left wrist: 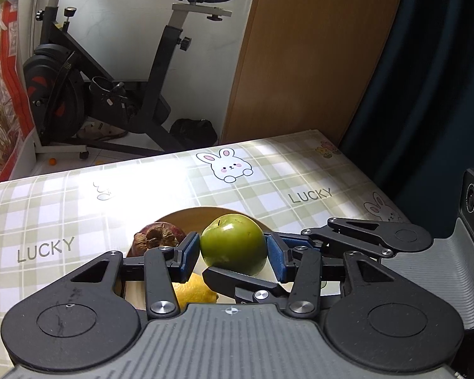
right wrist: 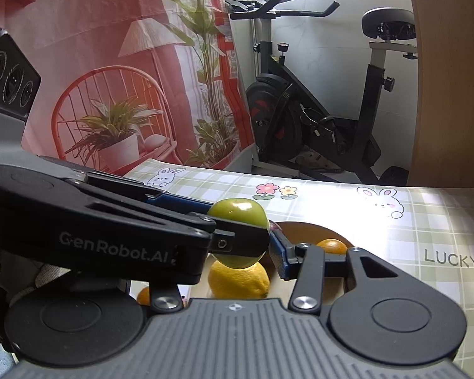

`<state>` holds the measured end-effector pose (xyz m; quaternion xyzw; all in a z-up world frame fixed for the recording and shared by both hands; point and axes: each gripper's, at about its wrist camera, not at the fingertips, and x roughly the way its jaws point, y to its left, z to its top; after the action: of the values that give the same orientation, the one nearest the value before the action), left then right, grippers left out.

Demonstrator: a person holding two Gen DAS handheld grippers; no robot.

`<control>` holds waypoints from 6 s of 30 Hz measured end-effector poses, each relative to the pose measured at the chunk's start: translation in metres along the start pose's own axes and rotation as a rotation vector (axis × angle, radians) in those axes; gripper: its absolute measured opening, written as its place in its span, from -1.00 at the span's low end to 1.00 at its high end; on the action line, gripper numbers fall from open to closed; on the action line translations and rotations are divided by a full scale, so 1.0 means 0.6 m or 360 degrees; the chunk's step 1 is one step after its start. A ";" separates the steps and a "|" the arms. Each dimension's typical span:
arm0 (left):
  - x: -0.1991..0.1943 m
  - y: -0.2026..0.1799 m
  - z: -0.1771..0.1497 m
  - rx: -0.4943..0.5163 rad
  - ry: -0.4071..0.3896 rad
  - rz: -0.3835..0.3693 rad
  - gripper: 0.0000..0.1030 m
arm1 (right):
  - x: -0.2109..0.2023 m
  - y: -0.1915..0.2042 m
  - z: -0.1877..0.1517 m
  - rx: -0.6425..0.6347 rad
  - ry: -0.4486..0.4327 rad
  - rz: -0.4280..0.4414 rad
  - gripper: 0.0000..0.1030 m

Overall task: Organize fruits
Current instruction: 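Carry the green apple in the left gripper onto the plate, then open the left gripper to release the green apple and withdraw, then move the left tool down toward the tangerine beside the plate, then close the left gripper on the dark orange fruit, then carry the dark orange fruit in the left gripper over the plate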

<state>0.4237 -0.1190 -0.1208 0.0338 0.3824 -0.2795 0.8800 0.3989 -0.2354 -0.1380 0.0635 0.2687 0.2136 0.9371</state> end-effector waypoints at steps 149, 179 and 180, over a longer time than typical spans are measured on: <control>-0.078 0.125 -0.201 -0.0310 0.0154 -0.0140 -0.19 | 0.054 0.156 -0.126 -0.0115 0.0414 0.0050 -0.05; -0.057 0.172 -0.197 -0.0603 0.0148 -0.0237 -0.19 | 0.073 0.149 -0.124 -0.0115 0.0416 0.0030 -0.12; -0.058 0.170 -0.196 -0.0594 0.0151 -0.0234 -0.19 | 0.073 0.149 -0.125 -0.0110 0.0417 0.0029 -0.11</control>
<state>0.3802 0.0150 -0.1957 -0.1449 0.4700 -0.2654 0.8293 0.3602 -0.1357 -0.2015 0.0052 0.3807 0.2377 0.8936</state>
